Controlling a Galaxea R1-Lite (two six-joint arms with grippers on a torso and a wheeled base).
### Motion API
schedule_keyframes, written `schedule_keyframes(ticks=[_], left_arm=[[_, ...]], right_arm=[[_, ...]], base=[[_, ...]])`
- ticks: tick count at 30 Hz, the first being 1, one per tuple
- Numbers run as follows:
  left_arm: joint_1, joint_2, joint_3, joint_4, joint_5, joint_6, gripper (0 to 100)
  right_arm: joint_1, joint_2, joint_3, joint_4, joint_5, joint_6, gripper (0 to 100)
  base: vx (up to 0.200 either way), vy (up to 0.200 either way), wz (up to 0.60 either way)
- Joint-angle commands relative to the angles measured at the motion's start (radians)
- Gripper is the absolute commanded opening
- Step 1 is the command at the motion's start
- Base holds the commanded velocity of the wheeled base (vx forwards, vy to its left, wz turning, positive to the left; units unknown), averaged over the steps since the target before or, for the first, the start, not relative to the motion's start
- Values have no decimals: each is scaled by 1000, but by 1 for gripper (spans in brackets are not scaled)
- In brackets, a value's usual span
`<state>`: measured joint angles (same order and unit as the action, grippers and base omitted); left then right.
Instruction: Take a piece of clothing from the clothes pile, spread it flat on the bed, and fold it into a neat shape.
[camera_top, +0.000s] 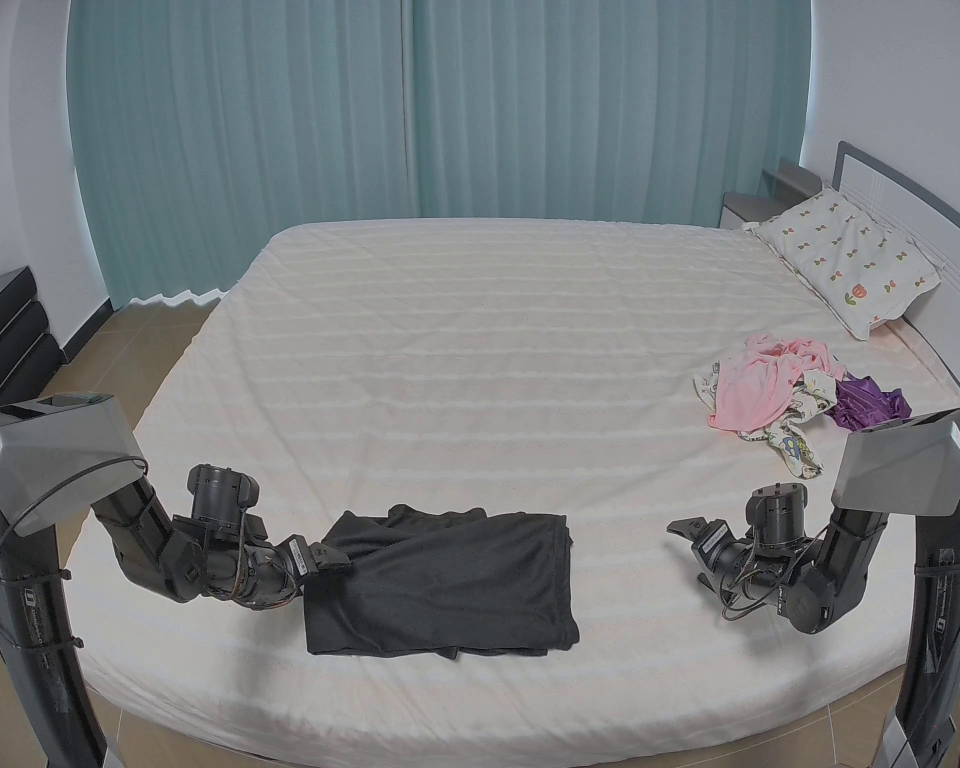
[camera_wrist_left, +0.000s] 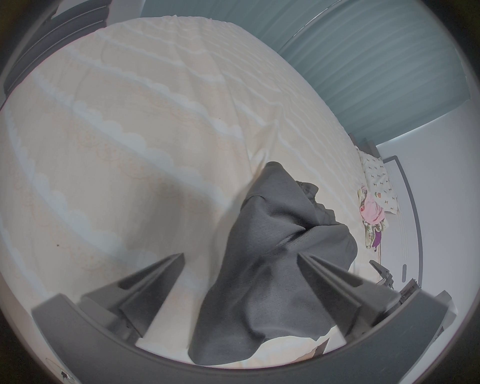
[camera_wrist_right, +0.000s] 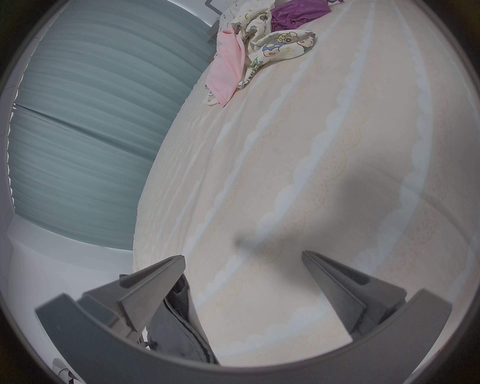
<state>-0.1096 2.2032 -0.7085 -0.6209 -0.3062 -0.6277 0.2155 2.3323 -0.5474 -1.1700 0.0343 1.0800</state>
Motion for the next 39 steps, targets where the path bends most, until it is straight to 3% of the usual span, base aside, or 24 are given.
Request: schedule_keyframes(ticks=[1,7,13,25,28,33,36,39], left_arm=[[24,-37,54,-7,-5,0,100],[39,-53,139,-132,-4,-23,100],[39,-56,133,-145,-1,-98,100],[91,-71,139,-146,-10,-96,100],[103,-76,144,-145,-44,-96,100],[110,-83,158,-148,-65,-95,100],[117,-80,159,-148,-85,-96,100],[117,-77,159,-148,-111,-99,100]], right_arm=[[1,1,0,0,1,0,100],[1,1,0,0,1,0,100],[1,-1,0,0,1,0,100],[2,2,3,0,-2,-5,100],[18,9,21,-37,3,-60,100],[97,55,109,-227,10,-132,100],[117,84,136,-277,35,-227,100],[134,70,182,-277,131,-290,100]], base=[[0,0,0],[0,0,0],[0,0,0],[0,200,0],[0,200,0],[0,120,0],[0,0,0],[0,0,0]])
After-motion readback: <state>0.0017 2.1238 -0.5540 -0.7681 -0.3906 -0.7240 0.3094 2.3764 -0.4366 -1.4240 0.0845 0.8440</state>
